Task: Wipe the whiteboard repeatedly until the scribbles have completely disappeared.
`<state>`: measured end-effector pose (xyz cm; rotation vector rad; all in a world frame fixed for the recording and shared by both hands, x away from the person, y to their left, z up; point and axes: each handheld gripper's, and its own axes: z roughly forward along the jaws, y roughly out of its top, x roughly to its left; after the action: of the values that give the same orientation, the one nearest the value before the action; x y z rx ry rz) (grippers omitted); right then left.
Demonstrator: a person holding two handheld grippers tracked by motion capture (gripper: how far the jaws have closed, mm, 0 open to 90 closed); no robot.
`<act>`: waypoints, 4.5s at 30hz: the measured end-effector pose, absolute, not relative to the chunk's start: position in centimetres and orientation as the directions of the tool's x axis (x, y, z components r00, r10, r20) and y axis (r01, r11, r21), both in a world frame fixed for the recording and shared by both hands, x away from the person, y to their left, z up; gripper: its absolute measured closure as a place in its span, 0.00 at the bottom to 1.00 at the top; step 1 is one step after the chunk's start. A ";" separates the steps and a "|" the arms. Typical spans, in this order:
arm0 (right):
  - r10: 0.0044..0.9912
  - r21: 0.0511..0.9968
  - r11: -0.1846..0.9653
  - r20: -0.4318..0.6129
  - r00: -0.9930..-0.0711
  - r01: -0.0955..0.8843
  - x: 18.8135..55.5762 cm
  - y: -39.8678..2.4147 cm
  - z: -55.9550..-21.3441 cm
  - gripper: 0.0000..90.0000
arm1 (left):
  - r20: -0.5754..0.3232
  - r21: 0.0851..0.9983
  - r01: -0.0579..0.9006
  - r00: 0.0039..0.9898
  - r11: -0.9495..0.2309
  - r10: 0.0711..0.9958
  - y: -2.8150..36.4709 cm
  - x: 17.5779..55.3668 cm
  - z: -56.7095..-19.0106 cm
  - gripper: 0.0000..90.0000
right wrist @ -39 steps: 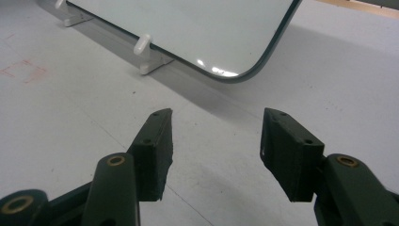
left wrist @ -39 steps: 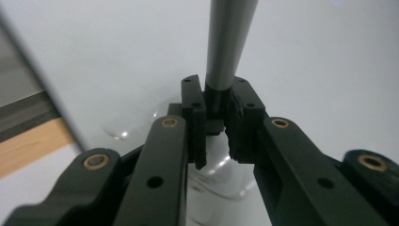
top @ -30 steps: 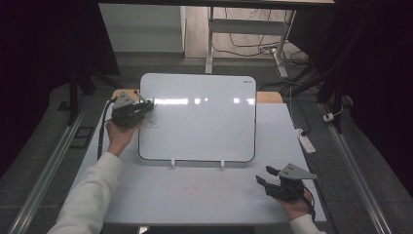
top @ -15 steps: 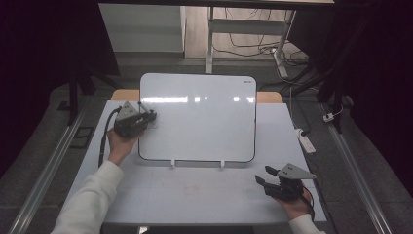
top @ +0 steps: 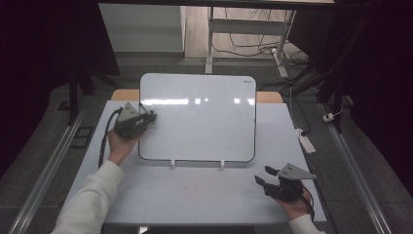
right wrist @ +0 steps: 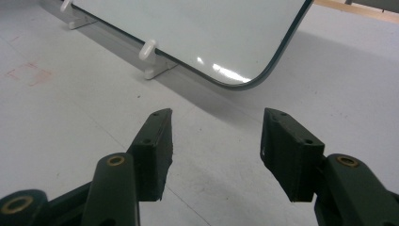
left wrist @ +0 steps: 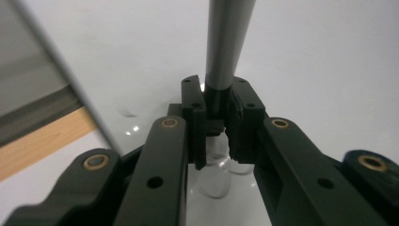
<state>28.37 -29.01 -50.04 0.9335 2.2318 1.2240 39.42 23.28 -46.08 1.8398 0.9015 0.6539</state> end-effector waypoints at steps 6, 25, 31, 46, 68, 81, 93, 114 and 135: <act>0.728 0.850 0.385 -0.042 -0.684 0.358 28.4 -29.2 -50.3 0.49 | 0.104 0.882 0.285 0.660 -0.376 0.744 21.8 36.3 -48.6 0.86; 0.725 0.854 0.383 -0.040 -0.688 0.353 28.4 -29.1 -50.2 0.49 | 0.099 0.887 0.282 0.658 -0.366 0.746 23.5 37.3 -47.9 0.86; 0.725 0.852 0.387 -0.046 -0.687 0.352 28.4 -28.9 -50.1 0.49 | 0.076 0.909 0.292 0.583 -0.297 0.809 24.7 40.7 -44.9 0.86; 0.726 0.852 0.386 -0.044 -0.686 0.353 28.4 -28.9 -50.2 0.49 | 0.081 0.904 0.295 0.595 -0.311 0.800 25.6 39.3 -46.0 0.86; 0.724 0.852 0.388 -0.046 -0.688 0.352 28.4 -28.8 -50.1 0.49 | 0.063 0.919 0.281 0.589 -0.277 0.806 25.1 40.3 -45.6 0.86; 0.723 0.855 0.383 -0.041 -0.690 0.351 28.3 -29.0 -50.1 0.49 | 0.077 0.899 0.294 0.627 -0.326 0.776 25.3 37.0 -48.2 0.86; 0.725 0.852 0.386 -0.043 -0.688 0.354 28.3 -29.0 -50.2 0.49 | 0.089 0.894 0.264 0.687 -0.361 0.722 21.6 37.6 -48.1 0.86; 0.720 0.852 0.387 -0.040 -0.693 0.353 28.3 -28.9 -50.3 0.49 | 0.104 0.891 0.285 0.631 -0.354 0.769 22.7 39.9 -45.6 0.86; 0.723 0.858 0.381 -0.044 -0.690 0.344 28.2 -29.0 -50.0 0.48 | 0.086 0.885 0.284 0.679 -0.369 0.729 22.7 39.2 -46.6 0.86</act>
<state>28.15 -29.03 -49.96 0.9222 2.2317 1.2398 39.23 22.73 -46.57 1.9467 0.7873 0.5928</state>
